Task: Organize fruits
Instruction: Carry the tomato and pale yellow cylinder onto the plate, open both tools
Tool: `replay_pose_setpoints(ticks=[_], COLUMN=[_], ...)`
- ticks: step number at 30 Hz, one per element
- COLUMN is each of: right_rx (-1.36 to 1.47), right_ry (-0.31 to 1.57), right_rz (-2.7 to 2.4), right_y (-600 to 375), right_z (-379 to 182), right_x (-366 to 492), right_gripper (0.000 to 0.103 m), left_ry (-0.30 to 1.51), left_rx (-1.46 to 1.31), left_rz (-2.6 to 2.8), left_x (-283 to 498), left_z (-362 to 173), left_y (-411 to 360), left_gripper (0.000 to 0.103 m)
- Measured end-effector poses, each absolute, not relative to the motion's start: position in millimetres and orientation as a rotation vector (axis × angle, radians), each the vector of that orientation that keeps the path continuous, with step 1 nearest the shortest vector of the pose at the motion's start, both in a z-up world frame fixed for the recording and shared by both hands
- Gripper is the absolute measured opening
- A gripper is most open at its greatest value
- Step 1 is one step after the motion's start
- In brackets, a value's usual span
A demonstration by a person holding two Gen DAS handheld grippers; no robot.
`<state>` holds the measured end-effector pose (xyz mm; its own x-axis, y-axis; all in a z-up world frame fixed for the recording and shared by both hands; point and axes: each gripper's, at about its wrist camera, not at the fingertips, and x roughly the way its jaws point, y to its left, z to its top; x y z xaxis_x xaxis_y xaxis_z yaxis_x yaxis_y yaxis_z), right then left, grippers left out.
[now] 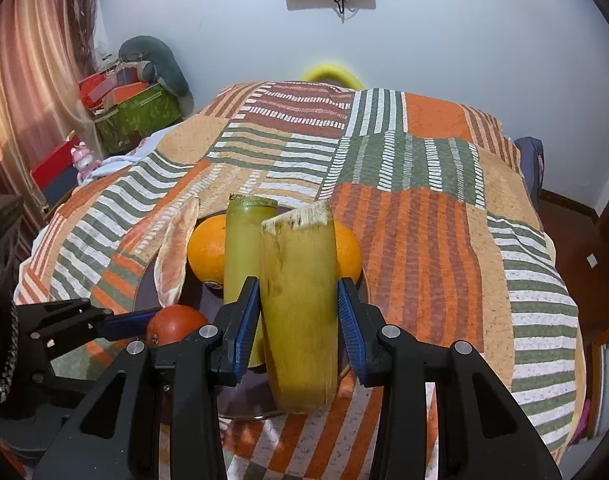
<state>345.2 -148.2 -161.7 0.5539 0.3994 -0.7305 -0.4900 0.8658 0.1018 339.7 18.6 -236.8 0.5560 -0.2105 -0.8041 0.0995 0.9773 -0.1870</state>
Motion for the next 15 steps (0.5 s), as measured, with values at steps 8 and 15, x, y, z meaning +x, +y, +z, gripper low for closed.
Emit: replay_pose_setpoints(ticks=[8,15], right_rx=[-0.119,-0.12], right_ry=[0.847,0.821], right_rz=[0.514,0.497], right_y=[-159,-174], right_z=[-159,-140], right_x=[339,320], right_gripper=[0.041,0.043], left_ry=[0.934,0.896], left_rx=[-0.13,-0.124], left_rz=[-0.162,-0.144], left_x=[331,312], left_z=[-225,-199], left_y=[23,27], left_gripper=[0.05,0.05])
